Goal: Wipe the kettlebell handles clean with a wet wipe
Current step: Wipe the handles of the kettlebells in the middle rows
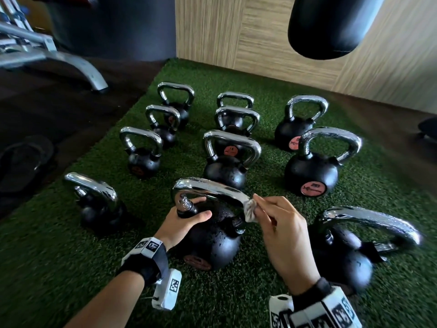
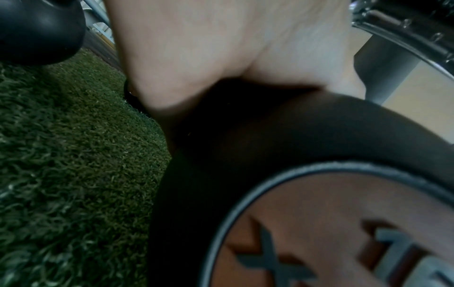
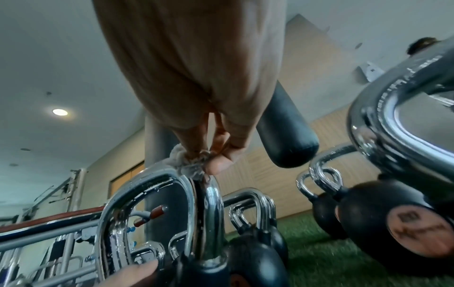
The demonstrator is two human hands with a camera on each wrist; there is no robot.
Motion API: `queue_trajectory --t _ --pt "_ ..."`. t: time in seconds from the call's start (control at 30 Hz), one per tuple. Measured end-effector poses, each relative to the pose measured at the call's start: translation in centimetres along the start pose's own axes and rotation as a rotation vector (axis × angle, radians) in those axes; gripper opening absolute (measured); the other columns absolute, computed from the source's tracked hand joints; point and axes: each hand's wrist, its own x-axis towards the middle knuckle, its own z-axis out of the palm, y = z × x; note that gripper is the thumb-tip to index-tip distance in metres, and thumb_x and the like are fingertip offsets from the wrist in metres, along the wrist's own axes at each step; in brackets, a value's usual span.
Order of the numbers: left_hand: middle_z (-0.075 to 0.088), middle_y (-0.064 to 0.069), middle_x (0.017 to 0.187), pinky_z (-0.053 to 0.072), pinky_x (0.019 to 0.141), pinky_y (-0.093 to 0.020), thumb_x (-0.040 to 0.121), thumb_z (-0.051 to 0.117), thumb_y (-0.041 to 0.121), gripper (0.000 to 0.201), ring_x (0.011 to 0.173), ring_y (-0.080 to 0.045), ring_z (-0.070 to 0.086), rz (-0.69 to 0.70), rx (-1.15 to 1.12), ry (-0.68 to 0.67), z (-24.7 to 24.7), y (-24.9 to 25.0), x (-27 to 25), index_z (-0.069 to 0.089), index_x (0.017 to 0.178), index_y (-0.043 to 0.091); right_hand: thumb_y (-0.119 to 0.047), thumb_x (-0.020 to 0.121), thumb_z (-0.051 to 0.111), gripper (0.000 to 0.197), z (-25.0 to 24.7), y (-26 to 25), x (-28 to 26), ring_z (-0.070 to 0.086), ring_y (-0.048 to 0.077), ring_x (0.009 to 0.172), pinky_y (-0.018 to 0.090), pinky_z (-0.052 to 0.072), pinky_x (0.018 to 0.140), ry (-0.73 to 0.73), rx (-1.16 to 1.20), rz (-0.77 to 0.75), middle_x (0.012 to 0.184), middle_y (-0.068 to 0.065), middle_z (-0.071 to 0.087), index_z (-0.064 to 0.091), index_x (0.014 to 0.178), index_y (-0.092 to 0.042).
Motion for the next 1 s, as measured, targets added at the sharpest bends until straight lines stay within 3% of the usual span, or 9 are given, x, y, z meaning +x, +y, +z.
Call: queue_trajectory --t 0.13,0.2,0.27,0.47,0.57,0.73,0.87,0.93,1.0 --pt "0.075 0.016 0.117 0.045 0.111 -0.033 0.059 0.087 0.058 0.053 0.115 -0.002 0.066 -0.025 -0.012 0.004 0.1 0.4 -0.2 0.076 0.109 0.045 -0.006 0.093 0.068 0.028 0.8 0.8 -0.4 0.066 0.004 0.087 0.003 0.044 0.079 0.044 0.061 0.081 0.101 -0.006 0.071 0.074 0.119 -0.013" --pt "0.075 0.020 0.113 0.046 0.106 -0.027 0.056 0.087 0.058 0.052 0.110 0.005 0.066 -0.033 -0.016 0.014 0.1 0.6 -0.3 0.077 0.106 0.047 -0.005 0.095 0.064 0.024 1.4 1.7 -1.1 0.068 0.012 0.081 0.026 0.056 0.081 0.037 0.198 0.204 0.096 -0.002 0.071 0.076 0.114 -0.013" --pt "0.075 0.023 0.111 0.045 0.101 -0.023 0.054 0.086 0.060 0.054 0.107 0.010 0.065 -0.042 -0.003 0.014 0.2 0.7 -0.2 0.077 0.106 0.047 0.000 0.098 0.058 0.023 2.2 2.3 -1.6 0.067 0.020 0.070 0.050 0.058 0.077 -0.007 0.431 0.352 0.084 0.009 0.071 0.078 0.091 -0.008" --pt "0.074 0.026 0.111 0.046 0.093 -0.017 0.054 0.086 0.065 0.064 0.107 0.012 0.064 -0.093 0.070 0.001 -0.3 0.7 0.0 0.075 0.114 0.045 0.004 0.094 0.060 0.039 4.2 4.2 -2.5 0.063 0.007 0.063 0.019 0.055 0.061 0.003 0.633 0.498 0.077 0.004 0.076 0.080 0.085 -0.028" --pt "0.076 0.023 0.110 0.051 0.092 -0.019 0.053 0.087 0.067 0.067 0.104 0.006 0.069 -0.134 0.076 0.000 -0.5 0.7 -0.1 0.073 0.116 0.046 0.004 0.092 0.061 0.032 6.0 5.0 -3.1 0.063 0.010 0.069 0.023 0.052 0.063 -0.067 0.653 0.600 0.078 0.002 0.077 0.080 0.087 -0.022" --pt "0.075 0.022 0.108 0.052 0.094 -0.021 0.051 0.086 0.073 0.072 0.102 0.004 0.069 -0.164 0.148 0.003 -0.8 1.3 -0.4 0.071 0.117 0.049 -0.004 0.094 0.063 0.026 5.2 5.5 -2.3 0.070 0.023 0.071 0.042 0.059 0.070 -0.184 0.474 0.551 0.078 0.001 0.077 0.078 0.082 -0.021" --pt "0.071 0.025 0.116 0.046 0.087 -0.007 0.044 0.085 0.076 0.070 0.108 0.010 0.062 -0.179 0.330 -0.225 -3.1 2.9 -1.1 0.069 0.108 0.051 -0.006 0.093 0.067 0.026 1.5 4.8 -0.7 0.072 0.013 0.087 0.038 0.063 0.079 -0.043 0.300 0.423 0.097 -0.002 0.075 0.081 0.091 -0.028" --pt "0.066 0.019 0.127 0.046 0.100 -0.019 0.053 0.083 0.067 0.071 0.116 -0.002 0.061 -0.245 0.634 -0.325 -5.1 4.6 -1.1 0.064 0.118 0.043 -0.003 0.092 0.067 0.027 0.0 4.1 0.2 0.069 0.013 0.093 0.043 0.060 0.084 0.014 0.250 0.329 0.105 -0.003 0.070 0.079 0.104 -0.025" --pt "0.071 0.008 0.124 0.050 0.101 -0.032 0.071 0.078 0.048 0.042 0.112 -0.015 0.066 -0.230 0.875 -0.280 -6.7 7.3 -0.8 0.069 0.111 0.040 -0.001 0.092 0.065 0.032 -1.0 2.9 1.1 0.069 0.012 0.095 0.041 0.059 0.085 -0.004 0.289 0.214 0.105 -0.010 0.069 0.078 0.108 -0.026"
